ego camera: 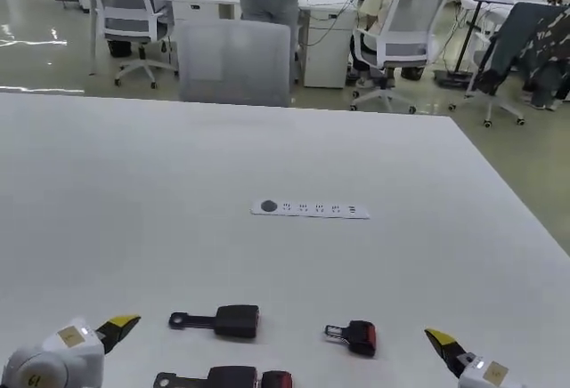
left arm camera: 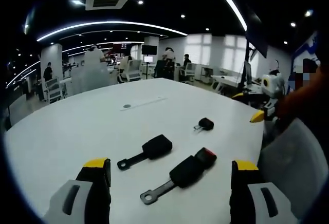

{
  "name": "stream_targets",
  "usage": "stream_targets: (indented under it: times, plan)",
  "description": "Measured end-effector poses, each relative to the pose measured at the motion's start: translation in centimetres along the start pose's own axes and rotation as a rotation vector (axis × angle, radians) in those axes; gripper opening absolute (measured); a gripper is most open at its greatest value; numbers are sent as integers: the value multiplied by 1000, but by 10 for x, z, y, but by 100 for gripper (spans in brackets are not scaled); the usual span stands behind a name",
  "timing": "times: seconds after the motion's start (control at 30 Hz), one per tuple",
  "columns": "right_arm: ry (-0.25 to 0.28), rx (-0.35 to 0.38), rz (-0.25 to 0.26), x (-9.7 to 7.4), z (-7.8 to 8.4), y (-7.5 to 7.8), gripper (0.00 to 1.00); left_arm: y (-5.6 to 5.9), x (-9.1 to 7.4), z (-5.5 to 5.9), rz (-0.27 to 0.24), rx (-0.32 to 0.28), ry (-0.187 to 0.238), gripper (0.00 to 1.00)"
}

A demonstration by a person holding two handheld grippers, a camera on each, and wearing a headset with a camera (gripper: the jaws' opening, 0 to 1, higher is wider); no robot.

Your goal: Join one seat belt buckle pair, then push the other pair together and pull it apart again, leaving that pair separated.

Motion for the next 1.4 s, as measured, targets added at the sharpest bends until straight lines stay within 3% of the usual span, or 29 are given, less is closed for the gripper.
stream_targets:
  times: [0.13,0.2,0.83,1.4]
  plan:
    - [-7,2,0,2,0,2,100,-1,0,0,3,-25,13,100]
    - [-14,1,-8,3,0,0,100,-1,1,0,5,-9,-5,100]
    - [-13,-13,-53,15,-2,-8,100,-3,8,-8,15,-4,2,100]
    - [-2,-1,-44,11,-3,-6,100,-8,2,1,8,-9,-8,100]
Point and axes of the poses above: the centre of the closed fingertips' face, and the gripper's own axes: x roughly forward along the fingers, y roughly to its right, z roughly out of its underside, the point moved 4 cm from there along -x, roughly backward along the fingers, and after that the axes turned 12 degrees about x, right-handed, at the moved point
